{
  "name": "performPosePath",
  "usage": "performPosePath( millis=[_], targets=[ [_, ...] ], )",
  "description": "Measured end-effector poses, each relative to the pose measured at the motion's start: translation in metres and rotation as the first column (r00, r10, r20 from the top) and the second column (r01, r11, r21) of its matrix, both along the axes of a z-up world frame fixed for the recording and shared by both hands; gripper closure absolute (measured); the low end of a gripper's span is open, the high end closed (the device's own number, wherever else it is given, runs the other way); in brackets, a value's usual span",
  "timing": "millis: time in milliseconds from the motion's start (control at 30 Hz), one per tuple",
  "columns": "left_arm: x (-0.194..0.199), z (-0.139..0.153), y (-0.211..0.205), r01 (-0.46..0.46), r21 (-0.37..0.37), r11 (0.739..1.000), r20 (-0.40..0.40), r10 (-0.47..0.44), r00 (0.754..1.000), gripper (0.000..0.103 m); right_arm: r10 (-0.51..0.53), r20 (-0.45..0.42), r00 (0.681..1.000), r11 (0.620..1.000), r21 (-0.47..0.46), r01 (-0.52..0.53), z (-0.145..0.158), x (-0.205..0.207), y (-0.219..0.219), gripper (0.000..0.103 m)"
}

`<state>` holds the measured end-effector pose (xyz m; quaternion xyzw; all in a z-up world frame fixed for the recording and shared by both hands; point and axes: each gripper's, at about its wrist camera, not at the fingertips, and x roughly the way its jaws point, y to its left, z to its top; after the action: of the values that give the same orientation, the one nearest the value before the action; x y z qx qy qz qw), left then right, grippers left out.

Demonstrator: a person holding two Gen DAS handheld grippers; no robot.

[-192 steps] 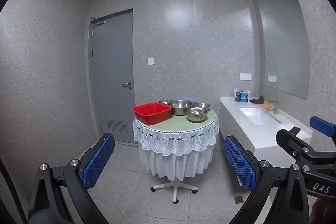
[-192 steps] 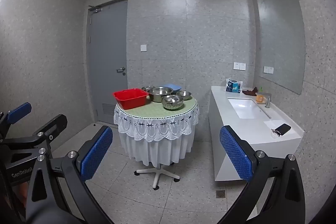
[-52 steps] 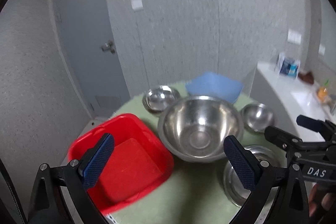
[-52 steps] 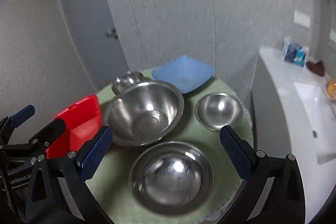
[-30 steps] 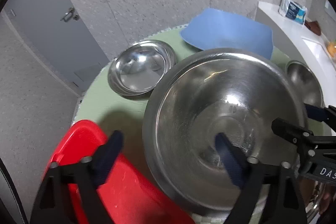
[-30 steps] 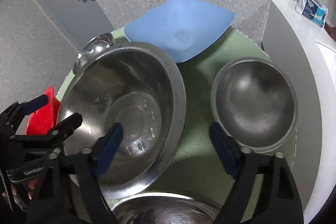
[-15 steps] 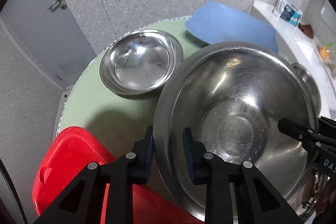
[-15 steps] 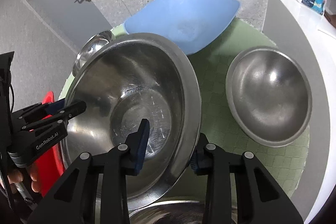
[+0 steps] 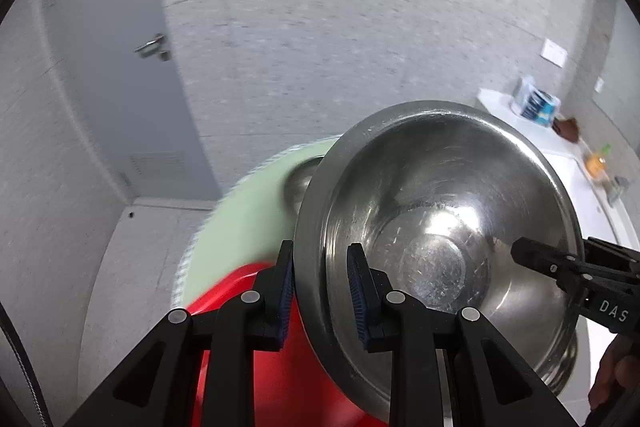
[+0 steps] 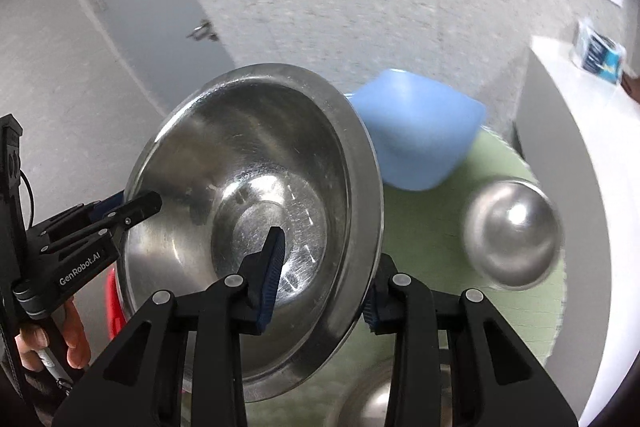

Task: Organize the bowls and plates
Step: 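Close both grippers on the rim of the large steel bowl, then lower the large steel bowl into the red basin and open both grippers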

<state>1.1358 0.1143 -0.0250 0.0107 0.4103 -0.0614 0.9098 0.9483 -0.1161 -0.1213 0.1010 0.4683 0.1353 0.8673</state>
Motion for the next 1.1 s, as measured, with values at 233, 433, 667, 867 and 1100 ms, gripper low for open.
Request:
performPosePath(
  millis=[233,433,667,867,1100],
  targets=[
    [-0.072,-0.014,0.069,-0.114,0.02,0.993,-0.044,0.115,0.992,0.081,0.127,-0.048,0.991,0.992,0.021,-0.126,-0.019,-0.016,0.08,0.069],
    [-0.113,-0.019,0.103,-0.146,0.03,0.989,-0.123,0.149,0.981,0.081,0.195,-0.11,0.975,0.981,0.016,-0.195,-0.046,-0.035,0.129,0.069],
    [-0.094,-0.032,0.119,-0.129,0.034,0.991,-0.192,0.133,0.972,0.081,0.198,-0.171,0.965,0.979,-0.016,-0.203,-0.069,-0.043,0.149,0.069],
    [-0.068,-0.052,0.126,-0.105,0.034,0.994,-0.241,0.11,0.964,0.081,0.163,-0.204,0.965,0.984,-0.038,-0.174,-0.088,-0.047,0.154,0.066],
    [-0.054,-0.061,0.127,-0.081,0.026,0.996,-0.24,0.085,0.967,0.078,0.131,-0.194,0.972,0.985,-0.083,-0.15,-0.096,-0.048,0.153,0.061]
  ],
)
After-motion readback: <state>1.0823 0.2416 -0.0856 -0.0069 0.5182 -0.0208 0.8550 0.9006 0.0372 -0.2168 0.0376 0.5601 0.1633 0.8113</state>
